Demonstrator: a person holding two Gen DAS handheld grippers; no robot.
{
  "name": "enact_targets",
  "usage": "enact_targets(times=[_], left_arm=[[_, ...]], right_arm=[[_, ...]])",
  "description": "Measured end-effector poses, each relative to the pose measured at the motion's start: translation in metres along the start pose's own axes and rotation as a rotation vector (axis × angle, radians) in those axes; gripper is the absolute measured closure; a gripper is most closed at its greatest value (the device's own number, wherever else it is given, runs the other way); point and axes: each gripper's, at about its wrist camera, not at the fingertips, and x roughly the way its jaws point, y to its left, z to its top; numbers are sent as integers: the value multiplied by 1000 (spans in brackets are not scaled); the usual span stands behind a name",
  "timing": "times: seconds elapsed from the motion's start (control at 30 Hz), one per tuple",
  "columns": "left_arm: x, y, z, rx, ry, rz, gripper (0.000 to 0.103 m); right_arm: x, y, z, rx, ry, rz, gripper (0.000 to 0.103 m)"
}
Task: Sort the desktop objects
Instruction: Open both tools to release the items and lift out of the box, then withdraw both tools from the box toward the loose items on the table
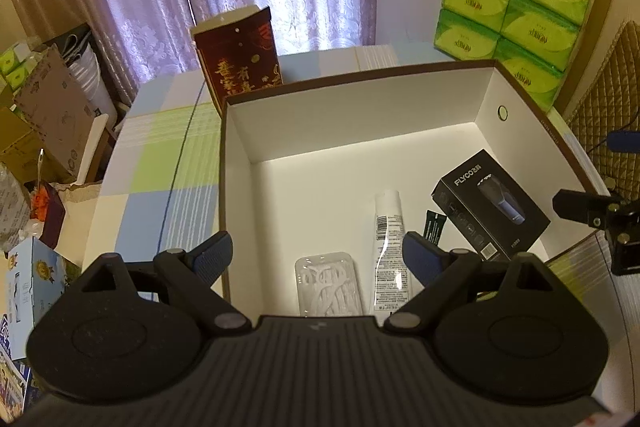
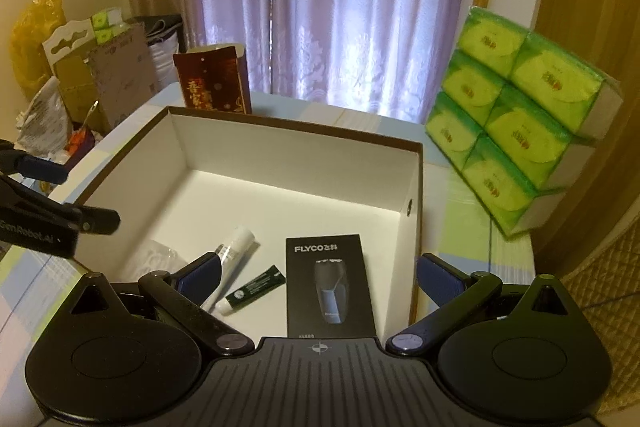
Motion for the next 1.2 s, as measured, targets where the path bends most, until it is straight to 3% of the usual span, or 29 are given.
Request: enact_targets(times=[0.3, 0.57, 1.2], left_arm=[[-37, 9, -9, -41, -69, -5, 13], [-67, 14, -28, -74, -101, -20, 10], [-84, 17, -88, -108, -31, -28, 10]], right_arm=[[-31, -9, -6, 121, -32, 18, 2], [-55, 4, -20, 113, -47, 42, 2], [-79, 23, -56, 108, -15, 61, 2]])
